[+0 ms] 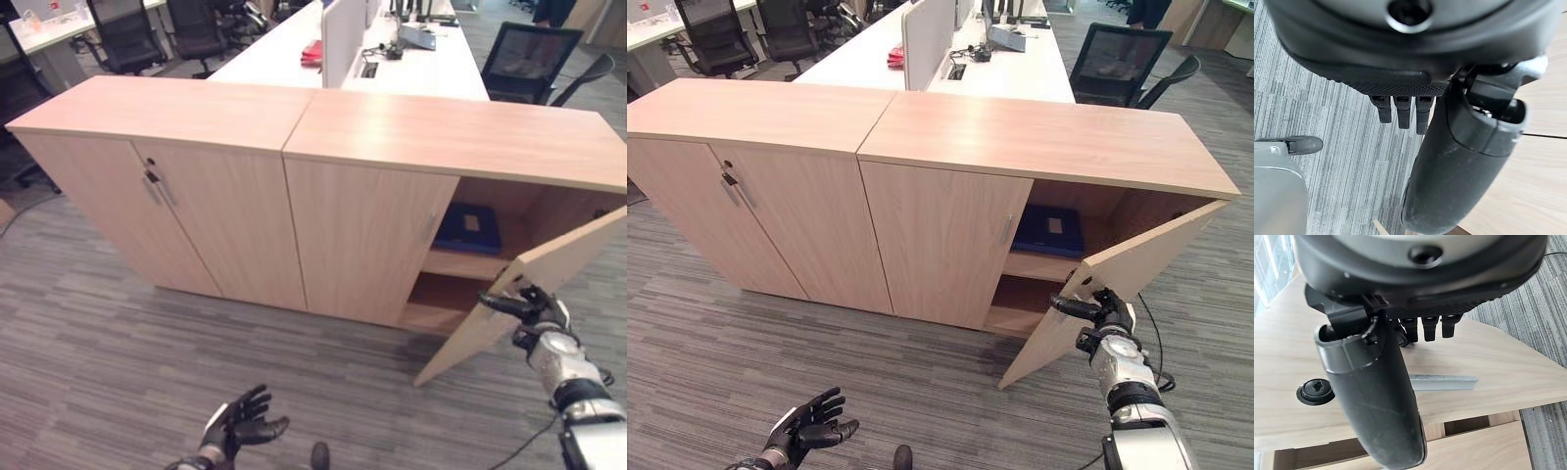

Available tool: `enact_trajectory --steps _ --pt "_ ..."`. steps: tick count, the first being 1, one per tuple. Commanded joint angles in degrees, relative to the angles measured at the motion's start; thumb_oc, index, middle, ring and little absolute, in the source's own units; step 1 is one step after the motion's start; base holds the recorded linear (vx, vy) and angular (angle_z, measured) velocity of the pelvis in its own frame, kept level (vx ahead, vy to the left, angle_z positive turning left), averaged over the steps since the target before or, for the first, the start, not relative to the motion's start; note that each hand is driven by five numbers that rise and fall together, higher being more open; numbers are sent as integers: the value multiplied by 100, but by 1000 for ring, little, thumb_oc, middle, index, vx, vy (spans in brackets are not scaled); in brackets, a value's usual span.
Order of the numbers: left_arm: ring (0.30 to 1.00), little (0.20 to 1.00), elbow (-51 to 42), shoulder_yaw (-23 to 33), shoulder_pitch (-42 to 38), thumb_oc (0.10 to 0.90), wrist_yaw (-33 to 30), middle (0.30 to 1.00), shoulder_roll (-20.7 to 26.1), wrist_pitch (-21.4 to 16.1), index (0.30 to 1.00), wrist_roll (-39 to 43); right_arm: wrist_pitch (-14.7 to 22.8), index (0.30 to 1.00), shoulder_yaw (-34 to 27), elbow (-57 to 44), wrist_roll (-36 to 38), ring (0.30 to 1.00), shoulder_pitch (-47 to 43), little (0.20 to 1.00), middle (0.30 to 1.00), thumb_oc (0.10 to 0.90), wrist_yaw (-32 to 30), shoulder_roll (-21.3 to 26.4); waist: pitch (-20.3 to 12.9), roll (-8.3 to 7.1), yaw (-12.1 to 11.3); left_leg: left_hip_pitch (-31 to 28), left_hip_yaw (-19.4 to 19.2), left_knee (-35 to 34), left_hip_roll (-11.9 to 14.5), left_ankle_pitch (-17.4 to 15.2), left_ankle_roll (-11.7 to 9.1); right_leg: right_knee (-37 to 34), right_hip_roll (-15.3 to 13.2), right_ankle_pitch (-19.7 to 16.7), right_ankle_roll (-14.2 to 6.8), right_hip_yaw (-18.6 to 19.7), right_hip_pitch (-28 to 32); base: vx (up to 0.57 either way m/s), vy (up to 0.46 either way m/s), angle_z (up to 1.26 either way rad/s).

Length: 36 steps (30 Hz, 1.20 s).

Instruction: Put the empty folder in the office cabinet

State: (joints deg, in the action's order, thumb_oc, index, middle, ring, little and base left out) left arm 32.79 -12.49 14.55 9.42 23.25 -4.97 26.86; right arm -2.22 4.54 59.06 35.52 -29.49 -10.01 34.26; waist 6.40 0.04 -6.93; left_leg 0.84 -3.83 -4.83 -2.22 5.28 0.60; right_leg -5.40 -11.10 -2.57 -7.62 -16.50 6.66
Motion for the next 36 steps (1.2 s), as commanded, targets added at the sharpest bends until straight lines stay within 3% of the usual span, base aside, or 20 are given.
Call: enact_trajectory --steps 1,7,9,14,27,36 --pt "900 900 -236 -292 -353 800 70 900 25 -326 900 220 1009 900 364 -247 -219 900 -2118 900 900 800 326 847 -397 -105 -390 -657 602 -16 963 -618 -744 245 -44 310 -225 -387 360 -5 7 5" --pt "900 900 -278 -293 -369 800 51 900 -14 -320 900 276 931 900 756 -907 -149 900 -2151 900 900 800 552 512 -392 -131 -413 -616 650 -17 958 -600 -744 264 -42 317 -211 -417 343 -6 7 3" --pt "900 900 -261 -257 -386 800 -3 900 -87 -332 900 319 930 900 948 -1654 -151 900 -1915 900 900 800 686 260 -374 -140 -396 -597 665 -17 960 -594 -747 279 -48 320 -199 -402 315 -14 8 -8" --pt "900 900 -235 -194 -361 800 -20 900 -147 -338 900 312 917 900 1020 -2246 -332 900 -1529 900 900 800 775 160 -368 -139 -379 -580 664 -17 947 -598 -744 288 -45 322 -187 -414 313 -7 3 0" --pt "900 900 -257 -143 -340 800 -15 900 -200 -342 900 202 875 900 1066 -2860 -629 900 -1054 900 900 800 934 173 -349 -117 -354 -574 694 -17 949 -604 -744 345 -64 353 -173 -445 307 0 1 6" --pt "900 900 -232 -143 -313 800 3 900 -163 -328 900 242 970 900 660 -2133 -349 900 -1310 900 900 800 713 339 -369 -113 -416 -565 729 -17 939 -599 -747 311 -60 359 -177 -496 343 -2 0 2"
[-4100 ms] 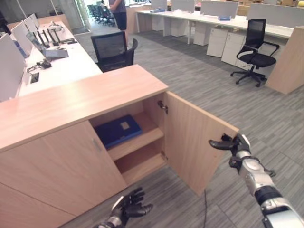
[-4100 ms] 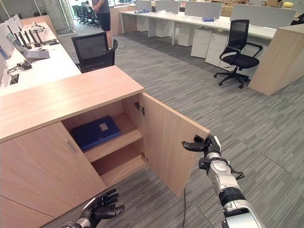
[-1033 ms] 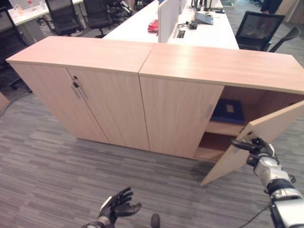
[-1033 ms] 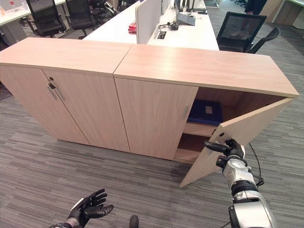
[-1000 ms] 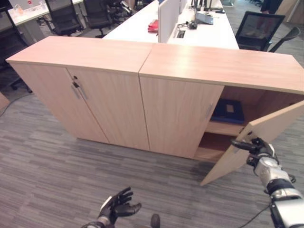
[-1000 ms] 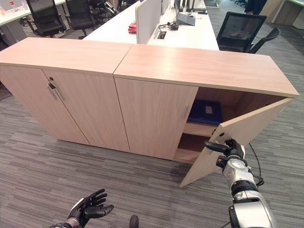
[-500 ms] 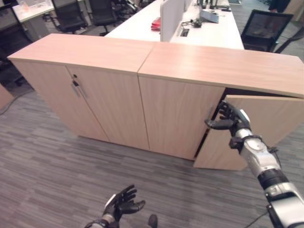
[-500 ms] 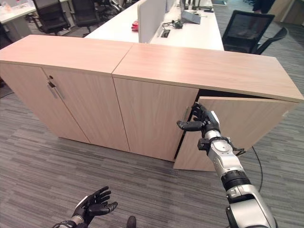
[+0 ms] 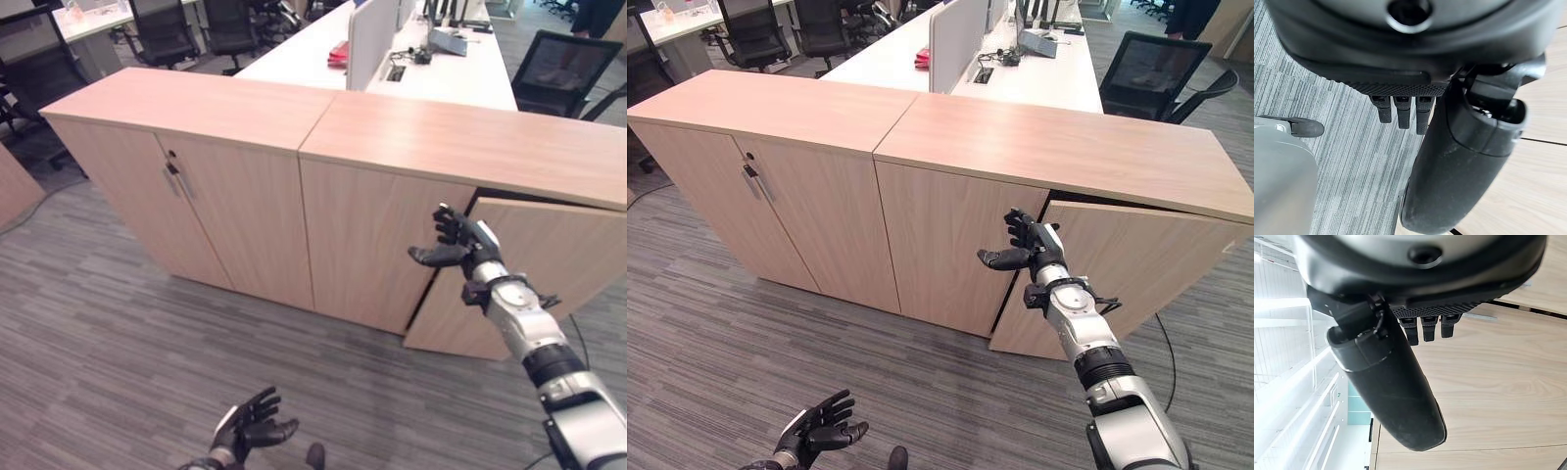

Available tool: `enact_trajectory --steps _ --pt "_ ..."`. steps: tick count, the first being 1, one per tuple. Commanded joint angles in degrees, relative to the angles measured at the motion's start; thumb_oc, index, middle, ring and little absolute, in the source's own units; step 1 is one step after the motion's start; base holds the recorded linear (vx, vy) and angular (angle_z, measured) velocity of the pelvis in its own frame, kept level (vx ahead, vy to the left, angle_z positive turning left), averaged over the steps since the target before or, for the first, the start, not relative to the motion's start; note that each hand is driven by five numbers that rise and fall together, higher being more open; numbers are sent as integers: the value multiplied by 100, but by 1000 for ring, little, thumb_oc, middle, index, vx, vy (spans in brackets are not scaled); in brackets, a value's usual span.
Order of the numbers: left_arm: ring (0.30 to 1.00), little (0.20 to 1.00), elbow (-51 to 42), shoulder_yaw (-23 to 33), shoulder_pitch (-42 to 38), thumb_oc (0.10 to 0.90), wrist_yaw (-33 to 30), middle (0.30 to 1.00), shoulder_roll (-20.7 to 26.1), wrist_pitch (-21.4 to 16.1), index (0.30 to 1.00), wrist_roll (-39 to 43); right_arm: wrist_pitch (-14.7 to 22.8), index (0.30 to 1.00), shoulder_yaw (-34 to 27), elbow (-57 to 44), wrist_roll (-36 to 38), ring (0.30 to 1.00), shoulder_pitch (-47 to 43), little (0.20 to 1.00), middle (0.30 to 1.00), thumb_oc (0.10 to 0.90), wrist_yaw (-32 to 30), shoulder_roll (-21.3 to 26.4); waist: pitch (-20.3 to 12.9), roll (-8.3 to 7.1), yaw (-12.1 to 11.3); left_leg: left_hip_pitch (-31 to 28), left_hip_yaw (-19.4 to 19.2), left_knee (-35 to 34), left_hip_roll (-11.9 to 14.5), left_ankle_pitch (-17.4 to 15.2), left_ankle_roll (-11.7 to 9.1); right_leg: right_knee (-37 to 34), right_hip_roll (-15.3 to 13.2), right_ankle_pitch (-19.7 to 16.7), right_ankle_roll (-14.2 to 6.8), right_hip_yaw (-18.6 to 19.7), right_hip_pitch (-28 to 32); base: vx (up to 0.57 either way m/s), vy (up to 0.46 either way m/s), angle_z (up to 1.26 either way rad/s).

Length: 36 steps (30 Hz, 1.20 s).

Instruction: Put the empty folder in the office cabinet

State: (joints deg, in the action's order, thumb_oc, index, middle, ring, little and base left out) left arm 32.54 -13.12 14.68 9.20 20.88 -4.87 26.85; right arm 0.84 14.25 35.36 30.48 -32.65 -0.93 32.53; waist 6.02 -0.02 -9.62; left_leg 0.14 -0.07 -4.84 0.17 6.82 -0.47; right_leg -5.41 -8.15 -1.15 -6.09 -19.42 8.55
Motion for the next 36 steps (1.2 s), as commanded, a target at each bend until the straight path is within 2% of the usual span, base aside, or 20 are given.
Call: enact_trajectory --steps 1,6,8,12,17,24,27,28,30,31,33,36 --pt "900 900 -207 -81 -331 800 26 900 74 -338 900 245 670 900 -307 250 160 900 -1005 900 900 800 -190 514 -326 -106 -147 -496 354 -16 699 -754 -640 311 -355 217 -329 -206 156 -4 2 6" --pt "900 900 -223 -106 -320 800 40 900 95 -310 900 300 631 900 -463 848 291 900 -1136 900 900 800 -246 638 -329 -105 -154 -493 391 -16 700 -758 -649 322 -346 231 -330 -232 171 -1 0 1" --pt "900 900 -206 -141 -297 800 61 900 142 -304 900 300 526 900 -494 1520 300 900 -1306 900 900 800 -263 730 -338 -106 -173 -492 397 -16 710 -752 -658 334 -336 247 -322 -245 181 -4 -12 2" --pt "900 900 -219 -182 -296 800 91 900 181 -284 900 304 431 900 -456 2113 300 900 -1586 900 900 800 -242 804 -337 -96 -199 -496 398 -16 733 -738 -671 334 -325 255 -314 -250 188 0 0 0" --pt "900 900 -296 -265 -307 800 149 900 274 -251 900 355 318 900 -262 3124 213 900 -2337 900 900 800 -234 984 -317 -107 -353 -430 456 -16 766 -662 -720 261 -254 274 -299 -290 200 8 -22 0" --pt "900 900 -416 -438 -370 800 250 900 345 -226 900 338 332 900 -231 3554 171 900 -2809 900 900 800 -357 1378 -240 -37 -545 -186 650 -16 771 -530 -801 143 -190 284 -283 -450 145 10 -27 13" --pt "900 900 -474 -540 -451 800 251 900 378 -230 900 315 447 900 -448 3505 501 900 -2807 900 900 800 -464 1508 -187 32 -587 -40 745 -16 748 -471 -847 112 -180 290 -285 -518 89 -19 -6 28" --pt "900 900 -451 -557 -519 800 227 900 339 -223 900 331 556 900 -587 3318 785 900 -2656 900 900 800 -488 1436 -184 53 -571 3 756 -16 737 -463 -856 98 -177 292 -292 -540 70 -13 6 28" --pt "900 900 -406 -548 -550 800 189 900 314 -230 900 331 596 900 -637 3104 888 900 -2494 900 900 800 -482 1322 -184 52 -539 16 755 -16 735 -462 -854 96 -175 294 -294 -546 70 12 1 19" --pt "900 900 -321 -462 -547 800 70 900 184 -253 900 336 725 900 -760 2190 1059 900 -1794 900 900 800 -505 755 -160 85 -420 -12 717 -16 732 -490 -834 101 -171 295 -281 -498 93 14 14 8" --pt "900 900 -303 -427 -537 800 32 900 160 -256 900 327 786 900 -802 1775 1053 900 -1523 900 900 800 -558 555 -158 85 -384 -28 698 -16 733 -500 -826 105 -169 295 -276 -484 98 0 8 -4" --pt "900 900 -229 -38 -472 800 -262 900 -53 -298 900 151 918 900 -1031 -56 541 900 358 900 900 800 -585 -454 -131 142 -123 -148 583 -16 756 -578 -780 154 -183 296 -253 -352 79 2 15 -5"
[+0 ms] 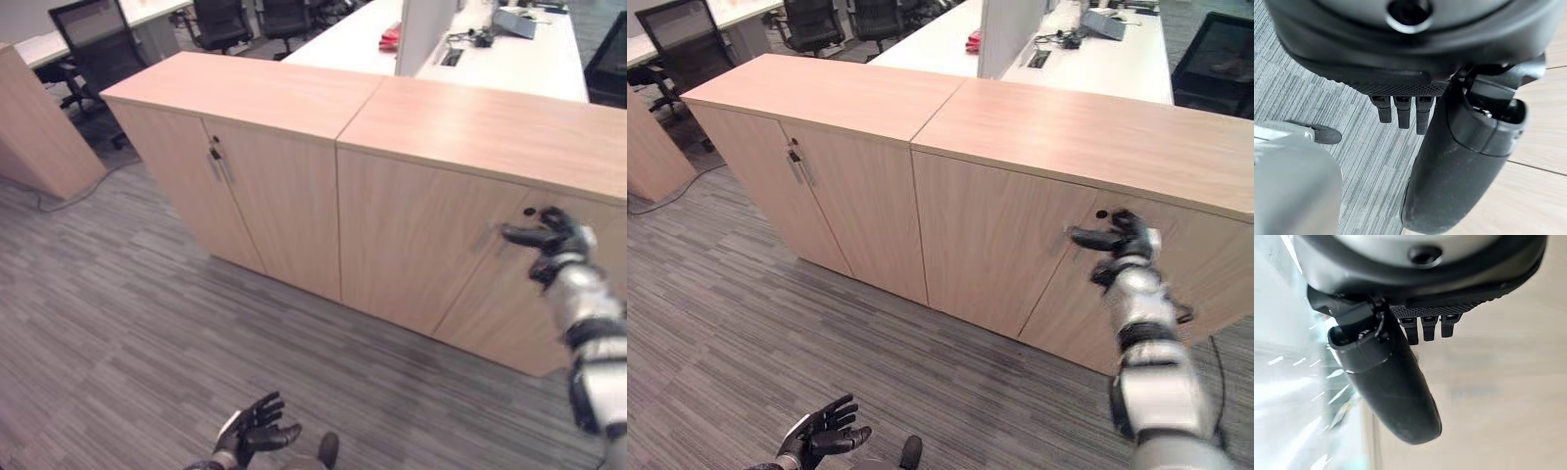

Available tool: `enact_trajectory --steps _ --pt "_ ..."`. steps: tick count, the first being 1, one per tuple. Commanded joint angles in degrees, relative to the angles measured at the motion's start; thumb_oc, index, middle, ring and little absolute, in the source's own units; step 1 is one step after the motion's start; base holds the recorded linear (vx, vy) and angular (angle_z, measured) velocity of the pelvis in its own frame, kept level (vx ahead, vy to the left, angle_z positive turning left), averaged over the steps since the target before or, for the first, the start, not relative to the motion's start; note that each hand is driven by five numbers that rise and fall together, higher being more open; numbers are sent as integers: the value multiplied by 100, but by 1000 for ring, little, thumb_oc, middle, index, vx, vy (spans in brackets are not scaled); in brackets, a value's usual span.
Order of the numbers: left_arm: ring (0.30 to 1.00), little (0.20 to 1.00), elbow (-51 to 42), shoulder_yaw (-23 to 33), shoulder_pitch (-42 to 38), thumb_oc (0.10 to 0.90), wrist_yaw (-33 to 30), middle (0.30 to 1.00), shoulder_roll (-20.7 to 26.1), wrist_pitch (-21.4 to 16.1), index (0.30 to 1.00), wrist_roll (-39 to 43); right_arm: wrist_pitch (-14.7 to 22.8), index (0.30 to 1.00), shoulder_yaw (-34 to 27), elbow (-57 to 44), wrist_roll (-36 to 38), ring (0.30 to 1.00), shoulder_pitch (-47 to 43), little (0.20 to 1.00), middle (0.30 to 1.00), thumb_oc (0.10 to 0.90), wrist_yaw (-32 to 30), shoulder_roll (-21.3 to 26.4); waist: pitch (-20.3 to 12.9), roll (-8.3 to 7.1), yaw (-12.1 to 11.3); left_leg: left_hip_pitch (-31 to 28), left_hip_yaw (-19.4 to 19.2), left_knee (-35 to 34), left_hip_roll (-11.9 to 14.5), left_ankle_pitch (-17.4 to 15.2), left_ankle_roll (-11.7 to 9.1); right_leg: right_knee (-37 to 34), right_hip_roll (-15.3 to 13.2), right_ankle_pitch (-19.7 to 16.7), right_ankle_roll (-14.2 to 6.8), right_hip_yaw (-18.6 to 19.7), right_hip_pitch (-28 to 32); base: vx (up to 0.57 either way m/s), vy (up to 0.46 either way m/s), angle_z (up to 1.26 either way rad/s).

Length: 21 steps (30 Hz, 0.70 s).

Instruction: Put the empty folder in the office cabinet

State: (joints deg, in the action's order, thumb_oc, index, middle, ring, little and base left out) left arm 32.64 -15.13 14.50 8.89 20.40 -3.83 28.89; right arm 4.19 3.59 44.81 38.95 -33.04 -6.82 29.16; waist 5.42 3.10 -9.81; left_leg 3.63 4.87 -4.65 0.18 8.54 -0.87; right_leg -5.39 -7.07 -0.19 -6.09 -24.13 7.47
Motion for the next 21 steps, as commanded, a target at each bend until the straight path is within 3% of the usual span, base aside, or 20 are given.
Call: enact_trajectory --steps 1,3,4,5,6,8,14,21 --pt "900 900 -224 275 -450 800 -295 900 -78 -410 900 -138 619 900 -44 -1341 -497 900 913 900 900 800 45 -319 -47 -151 -26 -526 55 -35 761 -768 -730 173 -296 205 -249 156 173 -11 11 -10" --pt "900 900 -180 593 -266 800 -329 900 -276 -440 900 -403 507 900 -332 -1993 -1005 900 2730 900 900 800 320 -884 -75 -133 271 -684 -144 -35 813 -847 -700 217 -329 206 -253 324 139 -11 12 -28" --pt "900 900 -181 592 -263 800 -329 900 -275 -439 900 -404 505 900 -333 -1996 -1006 900 2734 900 900 800 320 -885 -77 -133 268 -686 -147 -35 813 -848 -700 217 -329 206 -253 327 139 -15 23 -26" --pt "900 900 -170 666 -259 800 -328 900 -304 -451 900 -486 411 900 -254 -2083 -1176 900 3234 900 900 800 521 -1037 -65 -127 462 -757 -282 -35 841 -880 -685 213 -343 183 -268 455 101 -13 17 -33" --pt "900 900 -171 667 -247 800 -327 900 -302 -452 900 -487 404 900 -251 -2101 -1182 900 3253 900 900 800 519 -1040 -72 -129 453 -765 -295 -35 842 -883 -685 214 -343 182 -268 468 100 -21 20 -39" --pt "900 900 -207 761 -267 800 -356 900 -318 -467 900 -521 311 900 -144 -2008 -1294 900 3696 900 900 800 711 -1170 -63 -128 679 -885 -541 -35 875 -924 -687 209 -352 139 -292 706 18 -20 19 -73" --pt "900 900 -185 734 -402 800 -374 900 -333 -516 900 -521 247 900 -3 -1763 -1462 900 3932 900 900 800 853 -1262 -60 -117 989 -1104 -950 -35 930 -970 -681 257 -352 81 -322 1074 -100 -20 12 -52" --pt "900 900 -300 675 -403 800 -347 900 -362 -529 900 -507 245 900 98 -1741 -1484 900 3954 900 900 800 939 -1274 -90 -112 1134 -1272 -1214 -26 978 -1009 -669 331 -347 76 -334 1320 -166 -9 1 -26"
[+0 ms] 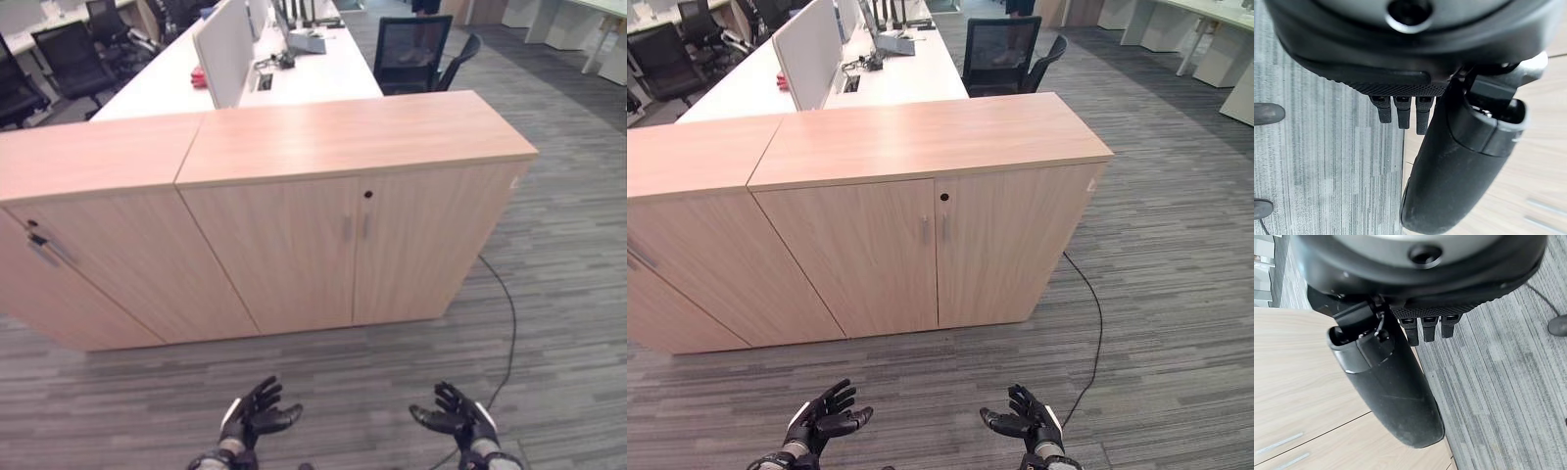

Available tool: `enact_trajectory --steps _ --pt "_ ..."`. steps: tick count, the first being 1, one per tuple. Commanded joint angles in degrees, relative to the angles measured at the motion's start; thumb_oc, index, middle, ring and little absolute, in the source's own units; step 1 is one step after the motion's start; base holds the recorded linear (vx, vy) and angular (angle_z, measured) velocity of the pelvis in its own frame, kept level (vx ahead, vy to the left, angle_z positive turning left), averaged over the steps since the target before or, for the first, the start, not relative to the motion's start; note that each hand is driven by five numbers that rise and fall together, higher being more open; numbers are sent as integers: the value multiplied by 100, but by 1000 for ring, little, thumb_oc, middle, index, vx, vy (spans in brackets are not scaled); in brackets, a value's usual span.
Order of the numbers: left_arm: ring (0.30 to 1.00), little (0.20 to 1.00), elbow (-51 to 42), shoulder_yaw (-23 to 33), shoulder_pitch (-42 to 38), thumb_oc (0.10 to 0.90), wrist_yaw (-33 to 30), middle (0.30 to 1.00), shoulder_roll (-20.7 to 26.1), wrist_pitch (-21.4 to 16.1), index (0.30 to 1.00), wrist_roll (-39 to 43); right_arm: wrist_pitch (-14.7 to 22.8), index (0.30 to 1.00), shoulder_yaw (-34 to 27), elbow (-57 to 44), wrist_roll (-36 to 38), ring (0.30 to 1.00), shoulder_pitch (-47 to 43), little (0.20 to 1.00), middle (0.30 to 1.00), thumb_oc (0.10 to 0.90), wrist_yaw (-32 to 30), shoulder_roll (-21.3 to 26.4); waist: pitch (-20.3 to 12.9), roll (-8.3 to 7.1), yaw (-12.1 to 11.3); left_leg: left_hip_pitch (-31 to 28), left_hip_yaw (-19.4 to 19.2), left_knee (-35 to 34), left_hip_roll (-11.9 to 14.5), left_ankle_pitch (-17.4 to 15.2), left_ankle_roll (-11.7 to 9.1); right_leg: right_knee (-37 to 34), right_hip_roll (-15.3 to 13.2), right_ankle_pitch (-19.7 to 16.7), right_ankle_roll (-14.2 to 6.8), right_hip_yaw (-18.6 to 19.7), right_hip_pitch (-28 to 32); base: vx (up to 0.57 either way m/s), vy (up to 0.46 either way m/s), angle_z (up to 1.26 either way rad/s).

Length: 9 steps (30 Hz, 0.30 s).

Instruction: Put the empty folder in the office cabinet

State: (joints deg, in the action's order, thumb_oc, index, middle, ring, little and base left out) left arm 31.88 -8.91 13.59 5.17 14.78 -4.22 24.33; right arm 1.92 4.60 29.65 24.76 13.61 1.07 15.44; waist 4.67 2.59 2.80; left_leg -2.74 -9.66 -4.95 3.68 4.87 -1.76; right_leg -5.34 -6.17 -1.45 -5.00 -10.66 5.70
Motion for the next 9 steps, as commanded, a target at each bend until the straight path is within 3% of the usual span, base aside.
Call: enact_trajectory --steps 1,9 --pt "900 900 -215 45 -317 800 27 900 203 -495 900 -58 469 900 19 -217 -79 900 -727 900 900 800 158 104 -20 -64 -116 -650 219 10 631 -643 -578 333 -432 207 -443 -11 4 -2 -7 -19" --pt "900 900 -107 -43 -353 800 34 900 180 -481 900 -98 477 900 120 -239 -53 900 -771 900 900 800 179 108 -35 -86 -109 -734 166 37 672 -643 -583 322 -417 212 -440 -1 80 -2 -5 -5"
